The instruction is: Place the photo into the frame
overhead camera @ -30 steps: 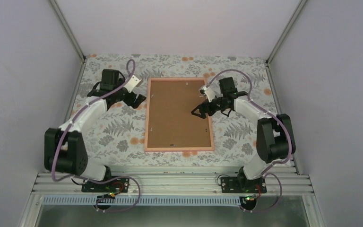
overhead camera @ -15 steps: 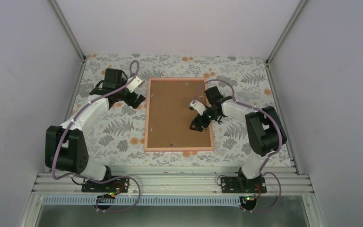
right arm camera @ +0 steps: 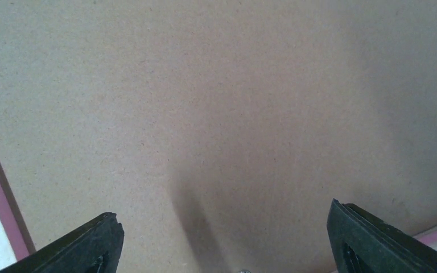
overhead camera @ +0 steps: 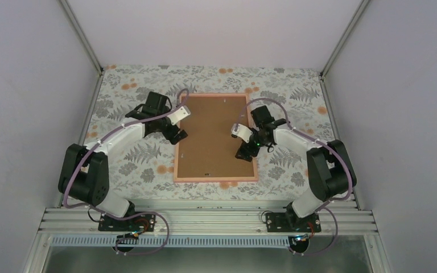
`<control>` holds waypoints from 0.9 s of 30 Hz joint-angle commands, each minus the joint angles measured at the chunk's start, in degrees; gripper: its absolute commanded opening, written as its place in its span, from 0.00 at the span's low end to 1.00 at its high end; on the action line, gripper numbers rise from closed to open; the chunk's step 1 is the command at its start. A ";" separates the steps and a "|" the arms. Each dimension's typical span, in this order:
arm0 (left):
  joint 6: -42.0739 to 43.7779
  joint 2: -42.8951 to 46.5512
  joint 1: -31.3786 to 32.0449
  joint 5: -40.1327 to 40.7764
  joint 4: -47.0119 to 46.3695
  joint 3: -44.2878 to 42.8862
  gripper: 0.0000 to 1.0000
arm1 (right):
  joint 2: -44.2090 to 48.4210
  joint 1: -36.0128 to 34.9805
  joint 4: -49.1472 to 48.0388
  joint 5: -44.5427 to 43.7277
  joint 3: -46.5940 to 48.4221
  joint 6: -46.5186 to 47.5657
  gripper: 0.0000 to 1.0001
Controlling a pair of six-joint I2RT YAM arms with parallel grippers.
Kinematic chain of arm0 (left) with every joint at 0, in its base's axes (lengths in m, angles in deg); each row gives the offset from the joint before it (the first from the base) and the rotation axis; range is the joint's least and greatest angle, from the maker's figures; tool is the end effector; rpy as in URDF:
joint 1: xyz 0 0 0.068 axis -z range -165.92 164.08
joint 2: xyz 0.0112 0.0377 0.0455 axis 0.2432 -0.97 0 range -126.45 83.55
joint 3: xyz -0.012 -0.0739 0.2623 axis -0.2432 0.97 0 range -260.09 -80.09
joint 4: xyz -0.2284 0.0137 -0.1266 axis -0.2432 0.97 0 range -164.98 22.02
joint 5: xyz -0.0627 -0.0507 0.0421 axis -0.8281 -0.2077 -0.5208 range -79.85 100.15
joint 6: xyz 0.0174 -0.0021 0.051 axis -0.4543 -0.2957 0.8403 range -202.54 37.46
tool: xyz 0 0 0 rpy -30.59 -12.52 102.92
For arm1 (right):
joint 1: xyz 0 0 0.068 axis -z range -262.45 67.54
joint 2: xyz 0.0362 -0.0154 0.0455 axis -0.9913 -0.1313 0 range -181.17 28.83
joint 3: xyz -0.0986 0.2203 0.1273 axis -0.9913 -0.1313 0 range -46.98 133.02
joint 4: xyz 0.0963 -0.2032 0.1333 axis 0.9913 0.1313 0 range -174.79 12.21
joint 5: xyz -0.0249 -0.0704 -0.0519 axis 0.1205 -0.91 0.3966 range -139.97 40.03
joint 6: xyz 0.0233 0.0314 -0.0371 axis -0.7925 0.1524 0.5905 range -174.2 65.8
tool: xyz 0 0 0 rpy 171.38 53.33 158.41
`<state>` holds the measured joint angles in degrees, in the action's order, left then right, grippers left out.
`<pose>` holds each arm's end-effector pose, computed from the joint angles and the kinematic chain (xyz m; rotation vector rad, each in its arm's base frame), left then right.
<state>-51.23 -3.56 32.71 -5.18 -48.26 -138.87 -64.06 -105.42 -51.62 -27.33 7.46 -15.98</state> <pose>0.2936 -0.1089 0.2249 1.1504 2.2189 -0.2474 0.2674 0.1280 0.1704 -1.4674 2.3082 0.4836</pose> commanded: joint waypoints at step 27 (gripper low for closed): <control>2.86 -0.91 -1.30 -2.00 2.15 4.57 0.95 | 4.13 -16.73 -3.36 -2.40 -16.51 0.31 0.87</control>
<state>-48.65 -5.44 33.67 -4.55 -47.60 -131.48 -58.46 -119.67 -62.83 -31.14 -6.07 -14.73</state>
